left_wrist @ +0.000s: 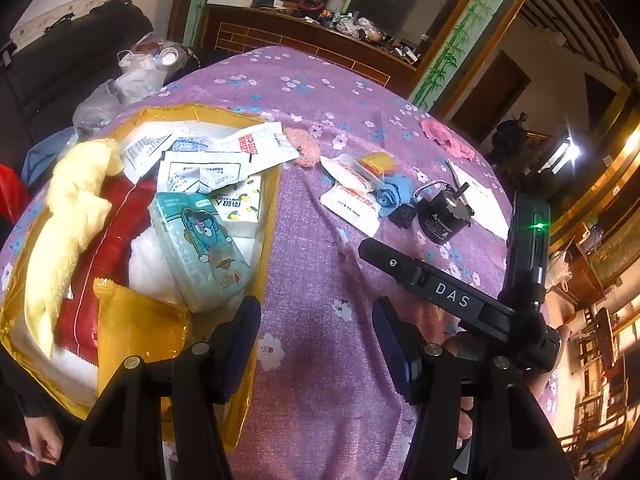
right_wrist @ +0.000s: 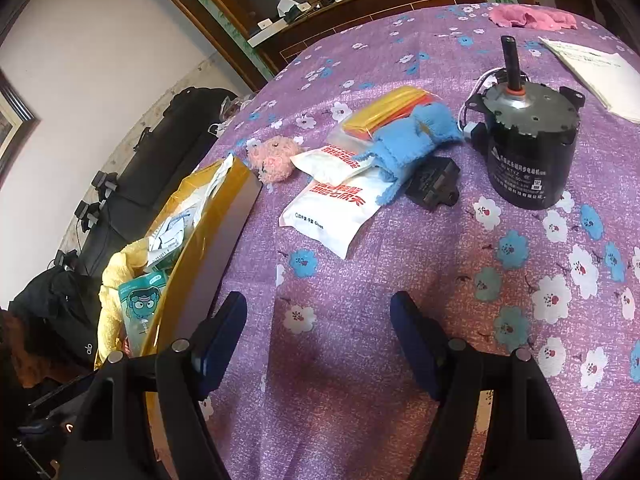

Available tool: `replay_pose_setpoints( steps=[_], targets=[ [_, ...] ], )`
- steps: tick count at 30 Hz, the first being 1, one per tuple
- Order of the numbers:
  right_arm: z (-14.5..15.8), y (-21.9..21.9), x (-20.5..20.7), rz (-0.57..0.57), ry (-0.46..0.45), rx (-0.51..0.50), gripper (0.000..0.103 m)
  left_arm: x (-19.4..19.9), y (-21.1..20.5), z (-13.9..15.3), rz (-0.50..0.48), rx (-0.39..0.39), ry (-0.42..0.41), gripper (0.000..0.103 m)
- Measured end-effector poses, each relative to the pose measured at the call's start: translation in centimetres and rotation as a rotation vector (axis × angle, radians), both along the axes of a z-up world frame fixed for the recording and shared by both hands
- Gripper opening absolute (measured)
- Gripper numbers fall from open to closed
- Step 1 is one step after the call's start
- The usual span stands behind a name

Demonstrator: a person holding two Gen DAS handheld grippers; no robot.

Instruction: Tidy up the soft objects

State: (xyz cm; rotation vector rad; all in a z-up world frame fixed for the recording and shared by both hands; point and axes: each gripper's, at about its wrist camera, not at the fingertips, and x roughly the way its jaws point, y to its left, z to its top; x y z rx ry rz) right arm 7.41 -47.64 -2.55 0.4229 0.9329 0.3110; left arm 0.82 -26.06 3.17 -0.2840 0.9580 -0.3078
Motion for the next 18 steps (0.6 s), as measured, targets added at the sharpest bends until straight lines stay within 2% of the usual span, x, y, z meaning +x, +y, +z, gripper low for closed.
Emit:
replay_pose_setpoints(
  steps=[9, 14, 18],
  targets=[
    [-0.1, 0.1, 0.1, 0.000, -0.003, -0.004, 0.074, -0.3, -0.5, 0.1, -0.002, 0.024, -0.018, 0.061],
    [0.0, 0.1, 0.1, -0.002, -0.002, 0.003, 0.074, -0.8, -1.5, 0.8, -0.060, 0.023, -0.054, 0.061],
    [0.0, -0.5, 0.0, -0.022, -0.001, 0.023, 0.074, 0.3, -3.1, -0.2, -0.107, 0.056, -0.021, 0.061]
  ],
)
